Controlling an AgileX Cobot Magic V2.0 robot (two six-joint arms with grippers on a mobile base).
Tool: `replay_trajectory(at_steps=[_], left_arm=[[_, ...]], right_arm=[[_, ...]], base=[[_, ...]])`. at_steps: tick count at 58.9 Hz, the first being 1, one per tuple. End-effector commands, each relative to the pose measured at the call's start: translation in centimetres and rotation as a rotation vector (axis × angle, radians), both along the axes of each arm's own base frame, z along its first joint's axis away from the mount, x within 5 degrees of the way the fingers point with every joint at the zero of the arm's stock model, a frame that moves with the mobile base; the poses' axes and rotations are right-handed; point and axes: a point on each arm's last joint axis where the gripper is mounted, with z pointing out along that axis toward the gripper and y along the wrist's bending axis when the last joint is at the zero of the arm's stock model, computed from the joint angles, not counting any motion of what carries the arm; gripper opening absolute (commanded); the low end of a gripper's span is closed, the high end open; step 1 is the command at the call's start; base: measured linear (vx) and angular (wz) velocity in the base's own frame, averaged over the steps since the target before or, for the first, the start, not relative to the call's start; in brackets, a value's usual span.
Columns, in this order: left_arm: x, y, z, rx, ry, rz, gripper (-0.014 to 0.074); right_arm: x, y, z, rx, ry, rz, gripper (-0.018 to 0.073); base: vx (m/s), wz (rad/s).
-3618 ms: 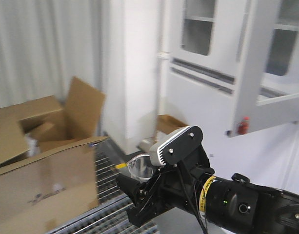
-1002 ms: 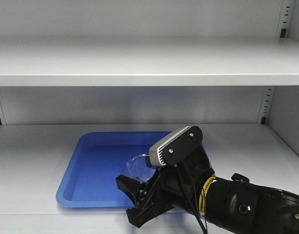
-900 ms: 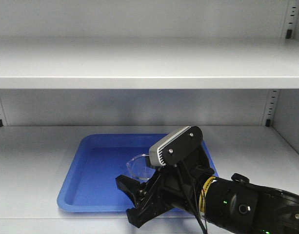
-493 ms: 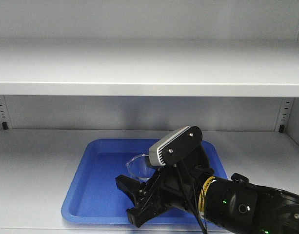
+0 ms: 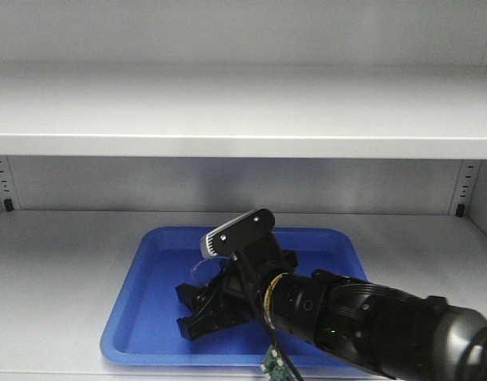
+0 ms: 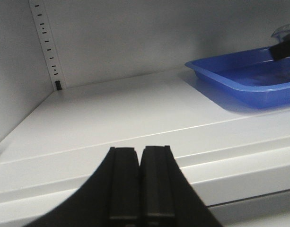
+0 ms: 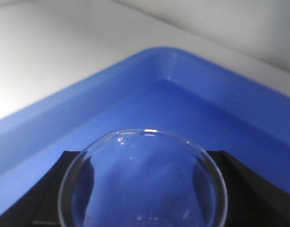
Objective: Pick beaker and place in left cabinet
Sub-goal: 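Lower the held beaker onto the blue tray with the right gripper, then open the right gripper to release the beaker on the tray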
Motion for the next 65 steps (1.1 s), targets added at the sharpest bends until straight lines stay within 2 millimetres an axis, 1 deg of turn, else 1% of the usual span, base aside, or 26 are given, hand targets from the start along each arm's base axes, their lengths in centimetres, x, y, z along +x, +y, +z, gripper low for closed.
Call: replay_trajectory(at_steps=[1,9,19,23,29,34,38,47,57,65], left_arm=[[-0.1,0.0,0.2,-0.015,-0.076,-0.004,0.0001],[-0.1,0.0,0.2,-0.015,-0.076,-0.004,0.0001],[-0.1,0.0,0.2,-0.015,-0.076,-0.004,0.0001],[-0.1,0.0,0.2,-0.015,-0.076,-0.004,0.0001],[-0.1,0.0,0.2,-0.015,-0.076,-0.004,0.0001],[-0.1,0.0,0.2,-0.015,-0.076,-0.004,0.0001],[-0.1,0.0,0.2,-0.015,-0.076,-0.004,0.0001],[-0.1,0.0,0.2,-0.015,-0.076,-0.004,0.0001],[-0.1,0.0,0.2,-0.015,-0.076,-0.004,0.0001],[-0.1,0.0,0.2,-0.015,-0.076,-0.004,0.0001]], right_arm=[[0.1,0.3,2.8,0.079,-0.079,0.033,0.0181],[0.4,0.6,1.7,0.067,-0.057,0.035,0.0187],[0.7,0.9,1.1,0.102,-0.048,0.052,0.0194],[1.0,0.8,1.0,0.154,-0.044,0.055,0.0197],[1.8,0.2,1.3,0.26,-0.041,0.035,0.0198],[2.2,-0.3,1.5,0.286,-0.041,0.015,0.02],[2.2,-0.3,1.4,0.278,-0.036,0.007,0.0201],[2.4,-0.7,0.7,0.194,-0.015,-0.034,0.0216],[2.4,-0.7,0.7,0.192,-0.024,-0.027,0.0284],[2.3,-0.6,1.0,0.218,-0.036,-0.014,0.04]], base=[[0.0,0.0],[0.0,0.0],[0.0,0.0],[0.0,0.0],[0.0,0.0],[0.0,0.0],[0.0,0.0],[0.0,0.0],[0.0,0.0],[0.0,0.0]])
